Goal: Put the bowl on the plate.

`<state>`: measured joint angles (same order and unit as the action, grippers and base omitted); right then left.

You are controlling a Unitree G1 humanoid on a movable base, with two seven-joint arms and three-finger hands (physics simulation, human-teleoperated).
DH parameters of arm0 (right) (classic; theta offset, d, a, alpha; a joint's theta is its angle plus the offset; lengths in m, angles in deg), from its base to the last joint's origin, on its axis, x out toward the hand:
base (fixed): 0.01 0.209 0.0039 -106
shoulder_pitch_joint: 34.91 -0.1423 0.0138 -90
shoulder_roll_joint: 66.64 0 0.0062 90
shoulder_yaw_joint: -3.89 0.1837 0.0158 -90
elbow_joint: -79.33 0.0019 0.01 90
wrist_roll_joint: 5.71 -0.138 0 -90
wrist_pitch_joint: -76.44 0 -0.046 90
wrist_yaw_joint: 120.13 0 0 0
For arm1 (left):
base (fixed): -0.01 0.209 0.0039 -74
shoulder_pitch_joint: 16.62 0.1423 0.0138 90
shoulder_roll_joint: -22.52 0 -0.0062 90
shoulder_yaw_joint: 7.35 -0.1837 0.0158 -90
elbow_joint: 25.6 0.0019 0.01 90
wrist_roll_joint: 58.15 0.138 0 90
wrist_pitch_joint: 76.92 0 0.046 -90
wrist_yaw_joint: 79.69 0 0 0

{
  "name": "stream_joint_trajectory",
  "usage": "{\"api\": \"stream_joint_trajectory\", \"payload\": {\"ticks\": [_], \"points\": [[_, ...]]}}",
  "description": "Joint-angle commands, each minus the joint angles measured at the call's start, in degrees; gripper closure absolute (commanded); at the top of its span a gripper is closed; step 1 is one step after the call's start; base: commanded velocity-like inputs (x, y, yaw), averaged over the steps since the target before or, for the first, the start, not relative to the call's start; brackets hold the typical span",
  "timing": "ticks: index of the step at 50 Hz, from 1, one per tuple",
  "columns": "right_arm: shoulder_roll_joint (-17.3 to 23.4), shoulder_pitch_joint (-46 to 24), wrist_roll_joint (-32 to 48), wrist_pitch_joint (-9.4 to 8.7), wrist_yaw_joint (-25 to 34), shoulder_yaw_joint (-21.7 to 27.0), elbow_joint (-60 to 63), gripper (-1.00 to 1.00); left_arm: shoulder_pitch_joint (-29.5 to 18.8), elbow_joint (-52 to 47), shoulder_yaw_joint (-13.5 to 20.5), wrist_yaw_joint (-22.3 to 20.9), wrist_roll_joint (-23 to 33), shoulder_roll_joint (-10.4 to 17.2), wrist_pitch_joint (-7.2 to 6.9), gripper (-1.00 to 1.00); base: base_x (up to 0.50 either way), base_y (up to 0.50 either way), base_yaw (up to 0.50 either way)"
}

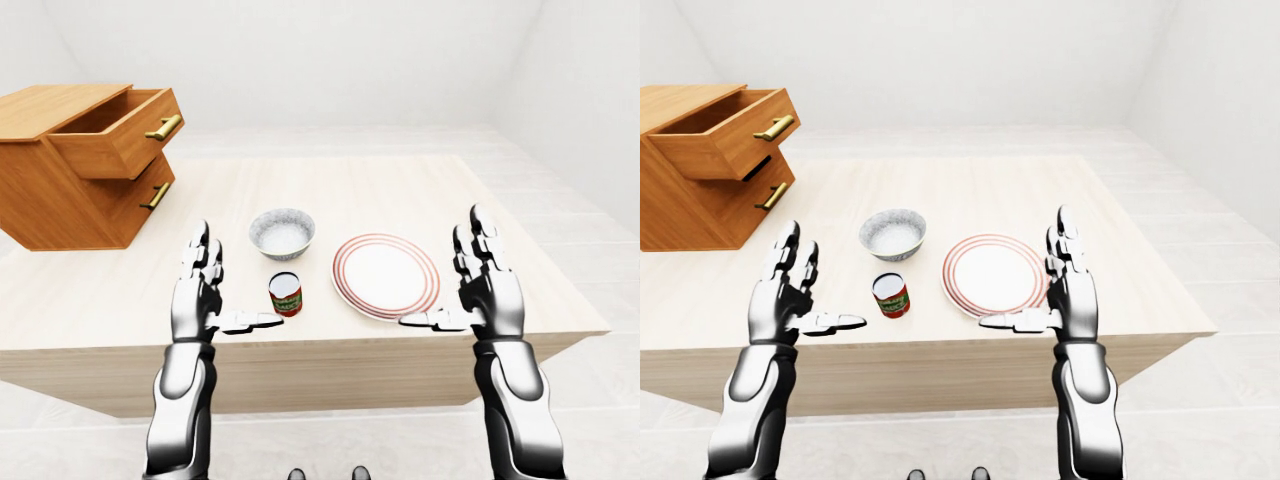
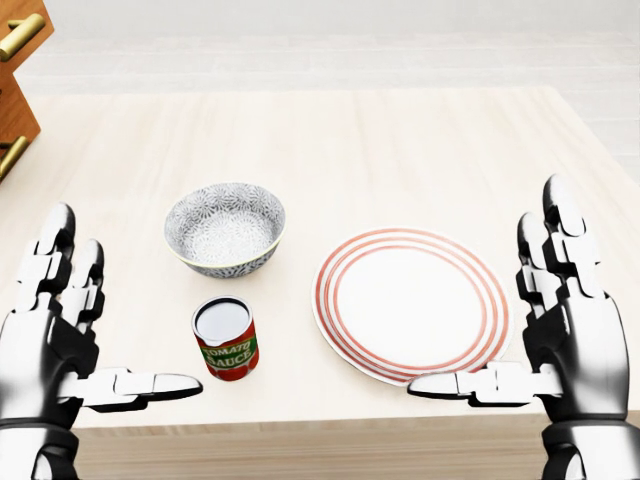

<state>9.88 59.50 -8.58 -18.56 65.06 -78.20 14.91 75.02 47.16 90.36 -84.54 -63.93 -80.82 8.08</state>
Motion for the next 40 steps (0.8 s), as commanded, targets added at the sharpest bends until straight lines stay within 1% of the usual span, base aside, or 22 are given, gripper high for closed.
{"api": "stream_joint_trajectory", "payload": {"ticks": [1, 3, 7, 10, 16, 19, 23, 25, 30, 35, 40], "points": [[0.70, -0.94, -0.80, 0.00, 0.07, 3.20, 8.10, -1.00, -2.07, -6.81, 4.26, -0.60, -3.48, 2.38, 0.00, -1.00, 0.00, 0.00, 0.00], [1.69, -2.09, -1.88, 0.00, 0.14, 5.30, 12.67, -1.00, -4.10, -8.67, 6.22, -0.49, -4.91, 3.67, 0.00, -1.00, 0.00, 0.00, 0.00], [2.59, -3.78, -3.08, 0.00, 0.31, 8.02, 17.63, -1.00, -5.88, -10.98, 8.18, -0.22, -6.12, 4.94, 0.00, -1.00, 0.00, 0.00, 0.00], [2.84, -4.13, -2.97, 0.00, 0.62, 8.41, 18.99, -1.00, -6.57, -13.50, 9.28, 0.09, -7.43, 5.43, 0.00, -1.00, 0.00, 0.00, 0.00], [2.75, -4.42, -3.06, 0.00, 1.30, 9.07, 19.10, -1.00, -7.19, -16.59, 9.77, 0.78, -8.06, 5.76, 0.00, -1.00, 0.00, 0.00, 0.00], [2.61, -3.98, -3.29, 0.00, 1.67, 9.45, 19.39, -1.00, -6.85, -17.32, 9.99, 0.43, -8.69, 5.73, 0.00, -1.00, 0.00, 0.00, 0.00], [2.50, -3.57, -3.68, 0.00, 2.04, 10.54, 19.46, -1.00, -5.74, -15.25, 8.28, 0.40, -6.42, 4.76, 0.00, -1.00, 0.00, 0.00, 0.00], [2.43, -3.27, -3.94, 0.00, 2.21, 11.10, 19.96, -1.00, -5.58, -14.75, 8.21, 0.22, -6.21, 4.61, 0.00, -1.00, 0.00, 0.00, 0.00], [2.09, -1.95, -3.69, 0.00, 2.90, 11.38, 20.47, -1.00, -5.56, -16.21, 9.45, 0.13, -7.30, 4.75, 0.00, -1.00, 0.36, -0.23, 0.00], [1.76, -1.95, -3.85, 0.00, 3.10, 11.81, 20.70, -1.00, -4.99, -16.51, 9.32, -0.10, -7.18, 4.54, 0.00, -1.00, 0.40, -0.25, 0.00], [1.57, -1.47, -3.23, 0.00, 3.43, 11.40, 20.49, -1.00, -4.78, -16.31, 9.37, -0.36, -7.07, 4.44, 0.00, -1.00, 0.03, -0.01, 0.00]]}}
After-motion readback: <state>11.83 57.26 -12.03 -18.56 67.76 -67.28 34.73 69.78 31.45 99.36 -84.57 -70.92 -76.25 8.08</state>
